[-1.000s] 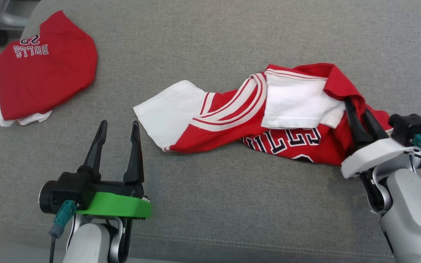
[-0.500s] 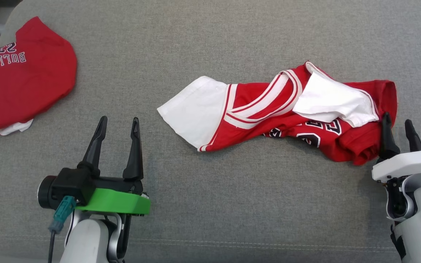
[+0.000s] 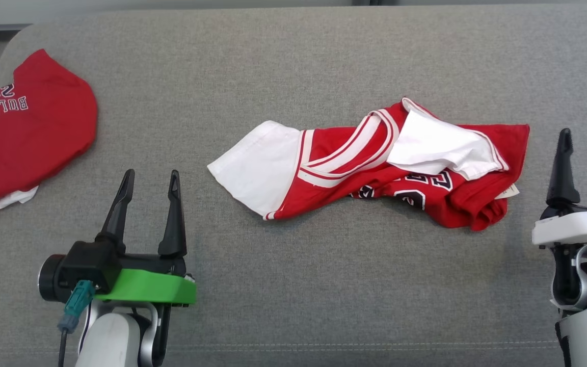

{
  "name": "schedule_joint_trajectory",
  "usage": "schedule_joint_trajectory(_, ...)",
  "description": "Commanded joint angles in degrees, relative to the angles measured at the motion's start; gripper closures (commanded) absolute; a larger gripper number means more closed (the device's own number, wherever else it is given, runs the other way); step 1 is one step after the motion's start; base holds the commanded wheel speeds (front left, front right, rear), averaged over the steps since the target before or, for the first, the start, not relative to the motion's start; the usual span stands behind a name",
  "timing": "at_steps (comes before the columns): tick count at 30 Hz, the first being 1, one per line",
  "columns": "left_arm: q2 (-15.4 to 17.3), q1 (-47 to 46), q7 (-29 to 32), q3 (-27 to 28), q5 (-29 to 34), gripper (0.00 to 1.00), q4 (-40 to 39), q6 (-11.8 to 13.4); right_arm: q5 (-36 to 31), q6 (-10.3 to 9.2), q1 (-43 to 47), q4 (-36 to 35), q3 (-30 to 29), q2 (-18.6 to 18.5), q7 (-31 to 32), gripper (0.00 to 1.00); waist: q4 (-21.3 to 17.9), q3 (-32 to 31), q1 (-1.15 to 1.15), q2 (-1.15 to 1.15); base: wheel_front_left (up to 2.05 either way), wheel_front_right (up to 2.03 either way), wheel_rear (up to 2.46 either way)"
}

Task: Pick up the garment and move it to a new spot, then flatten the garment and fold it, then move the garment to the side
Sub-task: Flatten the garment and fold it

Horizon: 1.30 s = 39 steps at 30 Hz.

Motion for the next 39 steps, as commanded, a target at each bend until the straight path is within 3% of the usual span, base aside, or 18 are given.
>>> schedule_joint_trajectory(1,0.7,1.1,0.0,0.5,0.4,0.0,-0.1,0.7,-1.9,-0.06,2.1,-3.1,1.8,0.7,-0.2,0.0,-1.6,-2.4,0.0,0.0,0.0,0.0,0.0)
schedule_joint_trajectory(15,2.9,5.8,1.0,1.2,0.7,0.0,-1.0,2.1,-9.8,-0.06,11.6,-13.3,15.8,0.6,1.0,0.0,-4.7,-8.6,0.0,0.0,0.0,0.0,0.0)
schedule_joint_trajectory(23,4.0,9.1,2.0,1.4,0.7,0.0,-1.8,3.1,-12.8,-0.06,16.8,-16.7,17.7,1.5,2.5,0.0,-5.7,-11.1,0.0,0.0,0.0,0.0,0.0)
schedule_joint_trajectory(39,4.9,10.2,3.9,0.2,0.3,0.0,-3.6,3.7,-12.3,-0.06,19.6,-18.4,17.3,3.0,4.2,0.0,-5.5,-11.8,0.0,0.0,0.0,0.0,0.0)
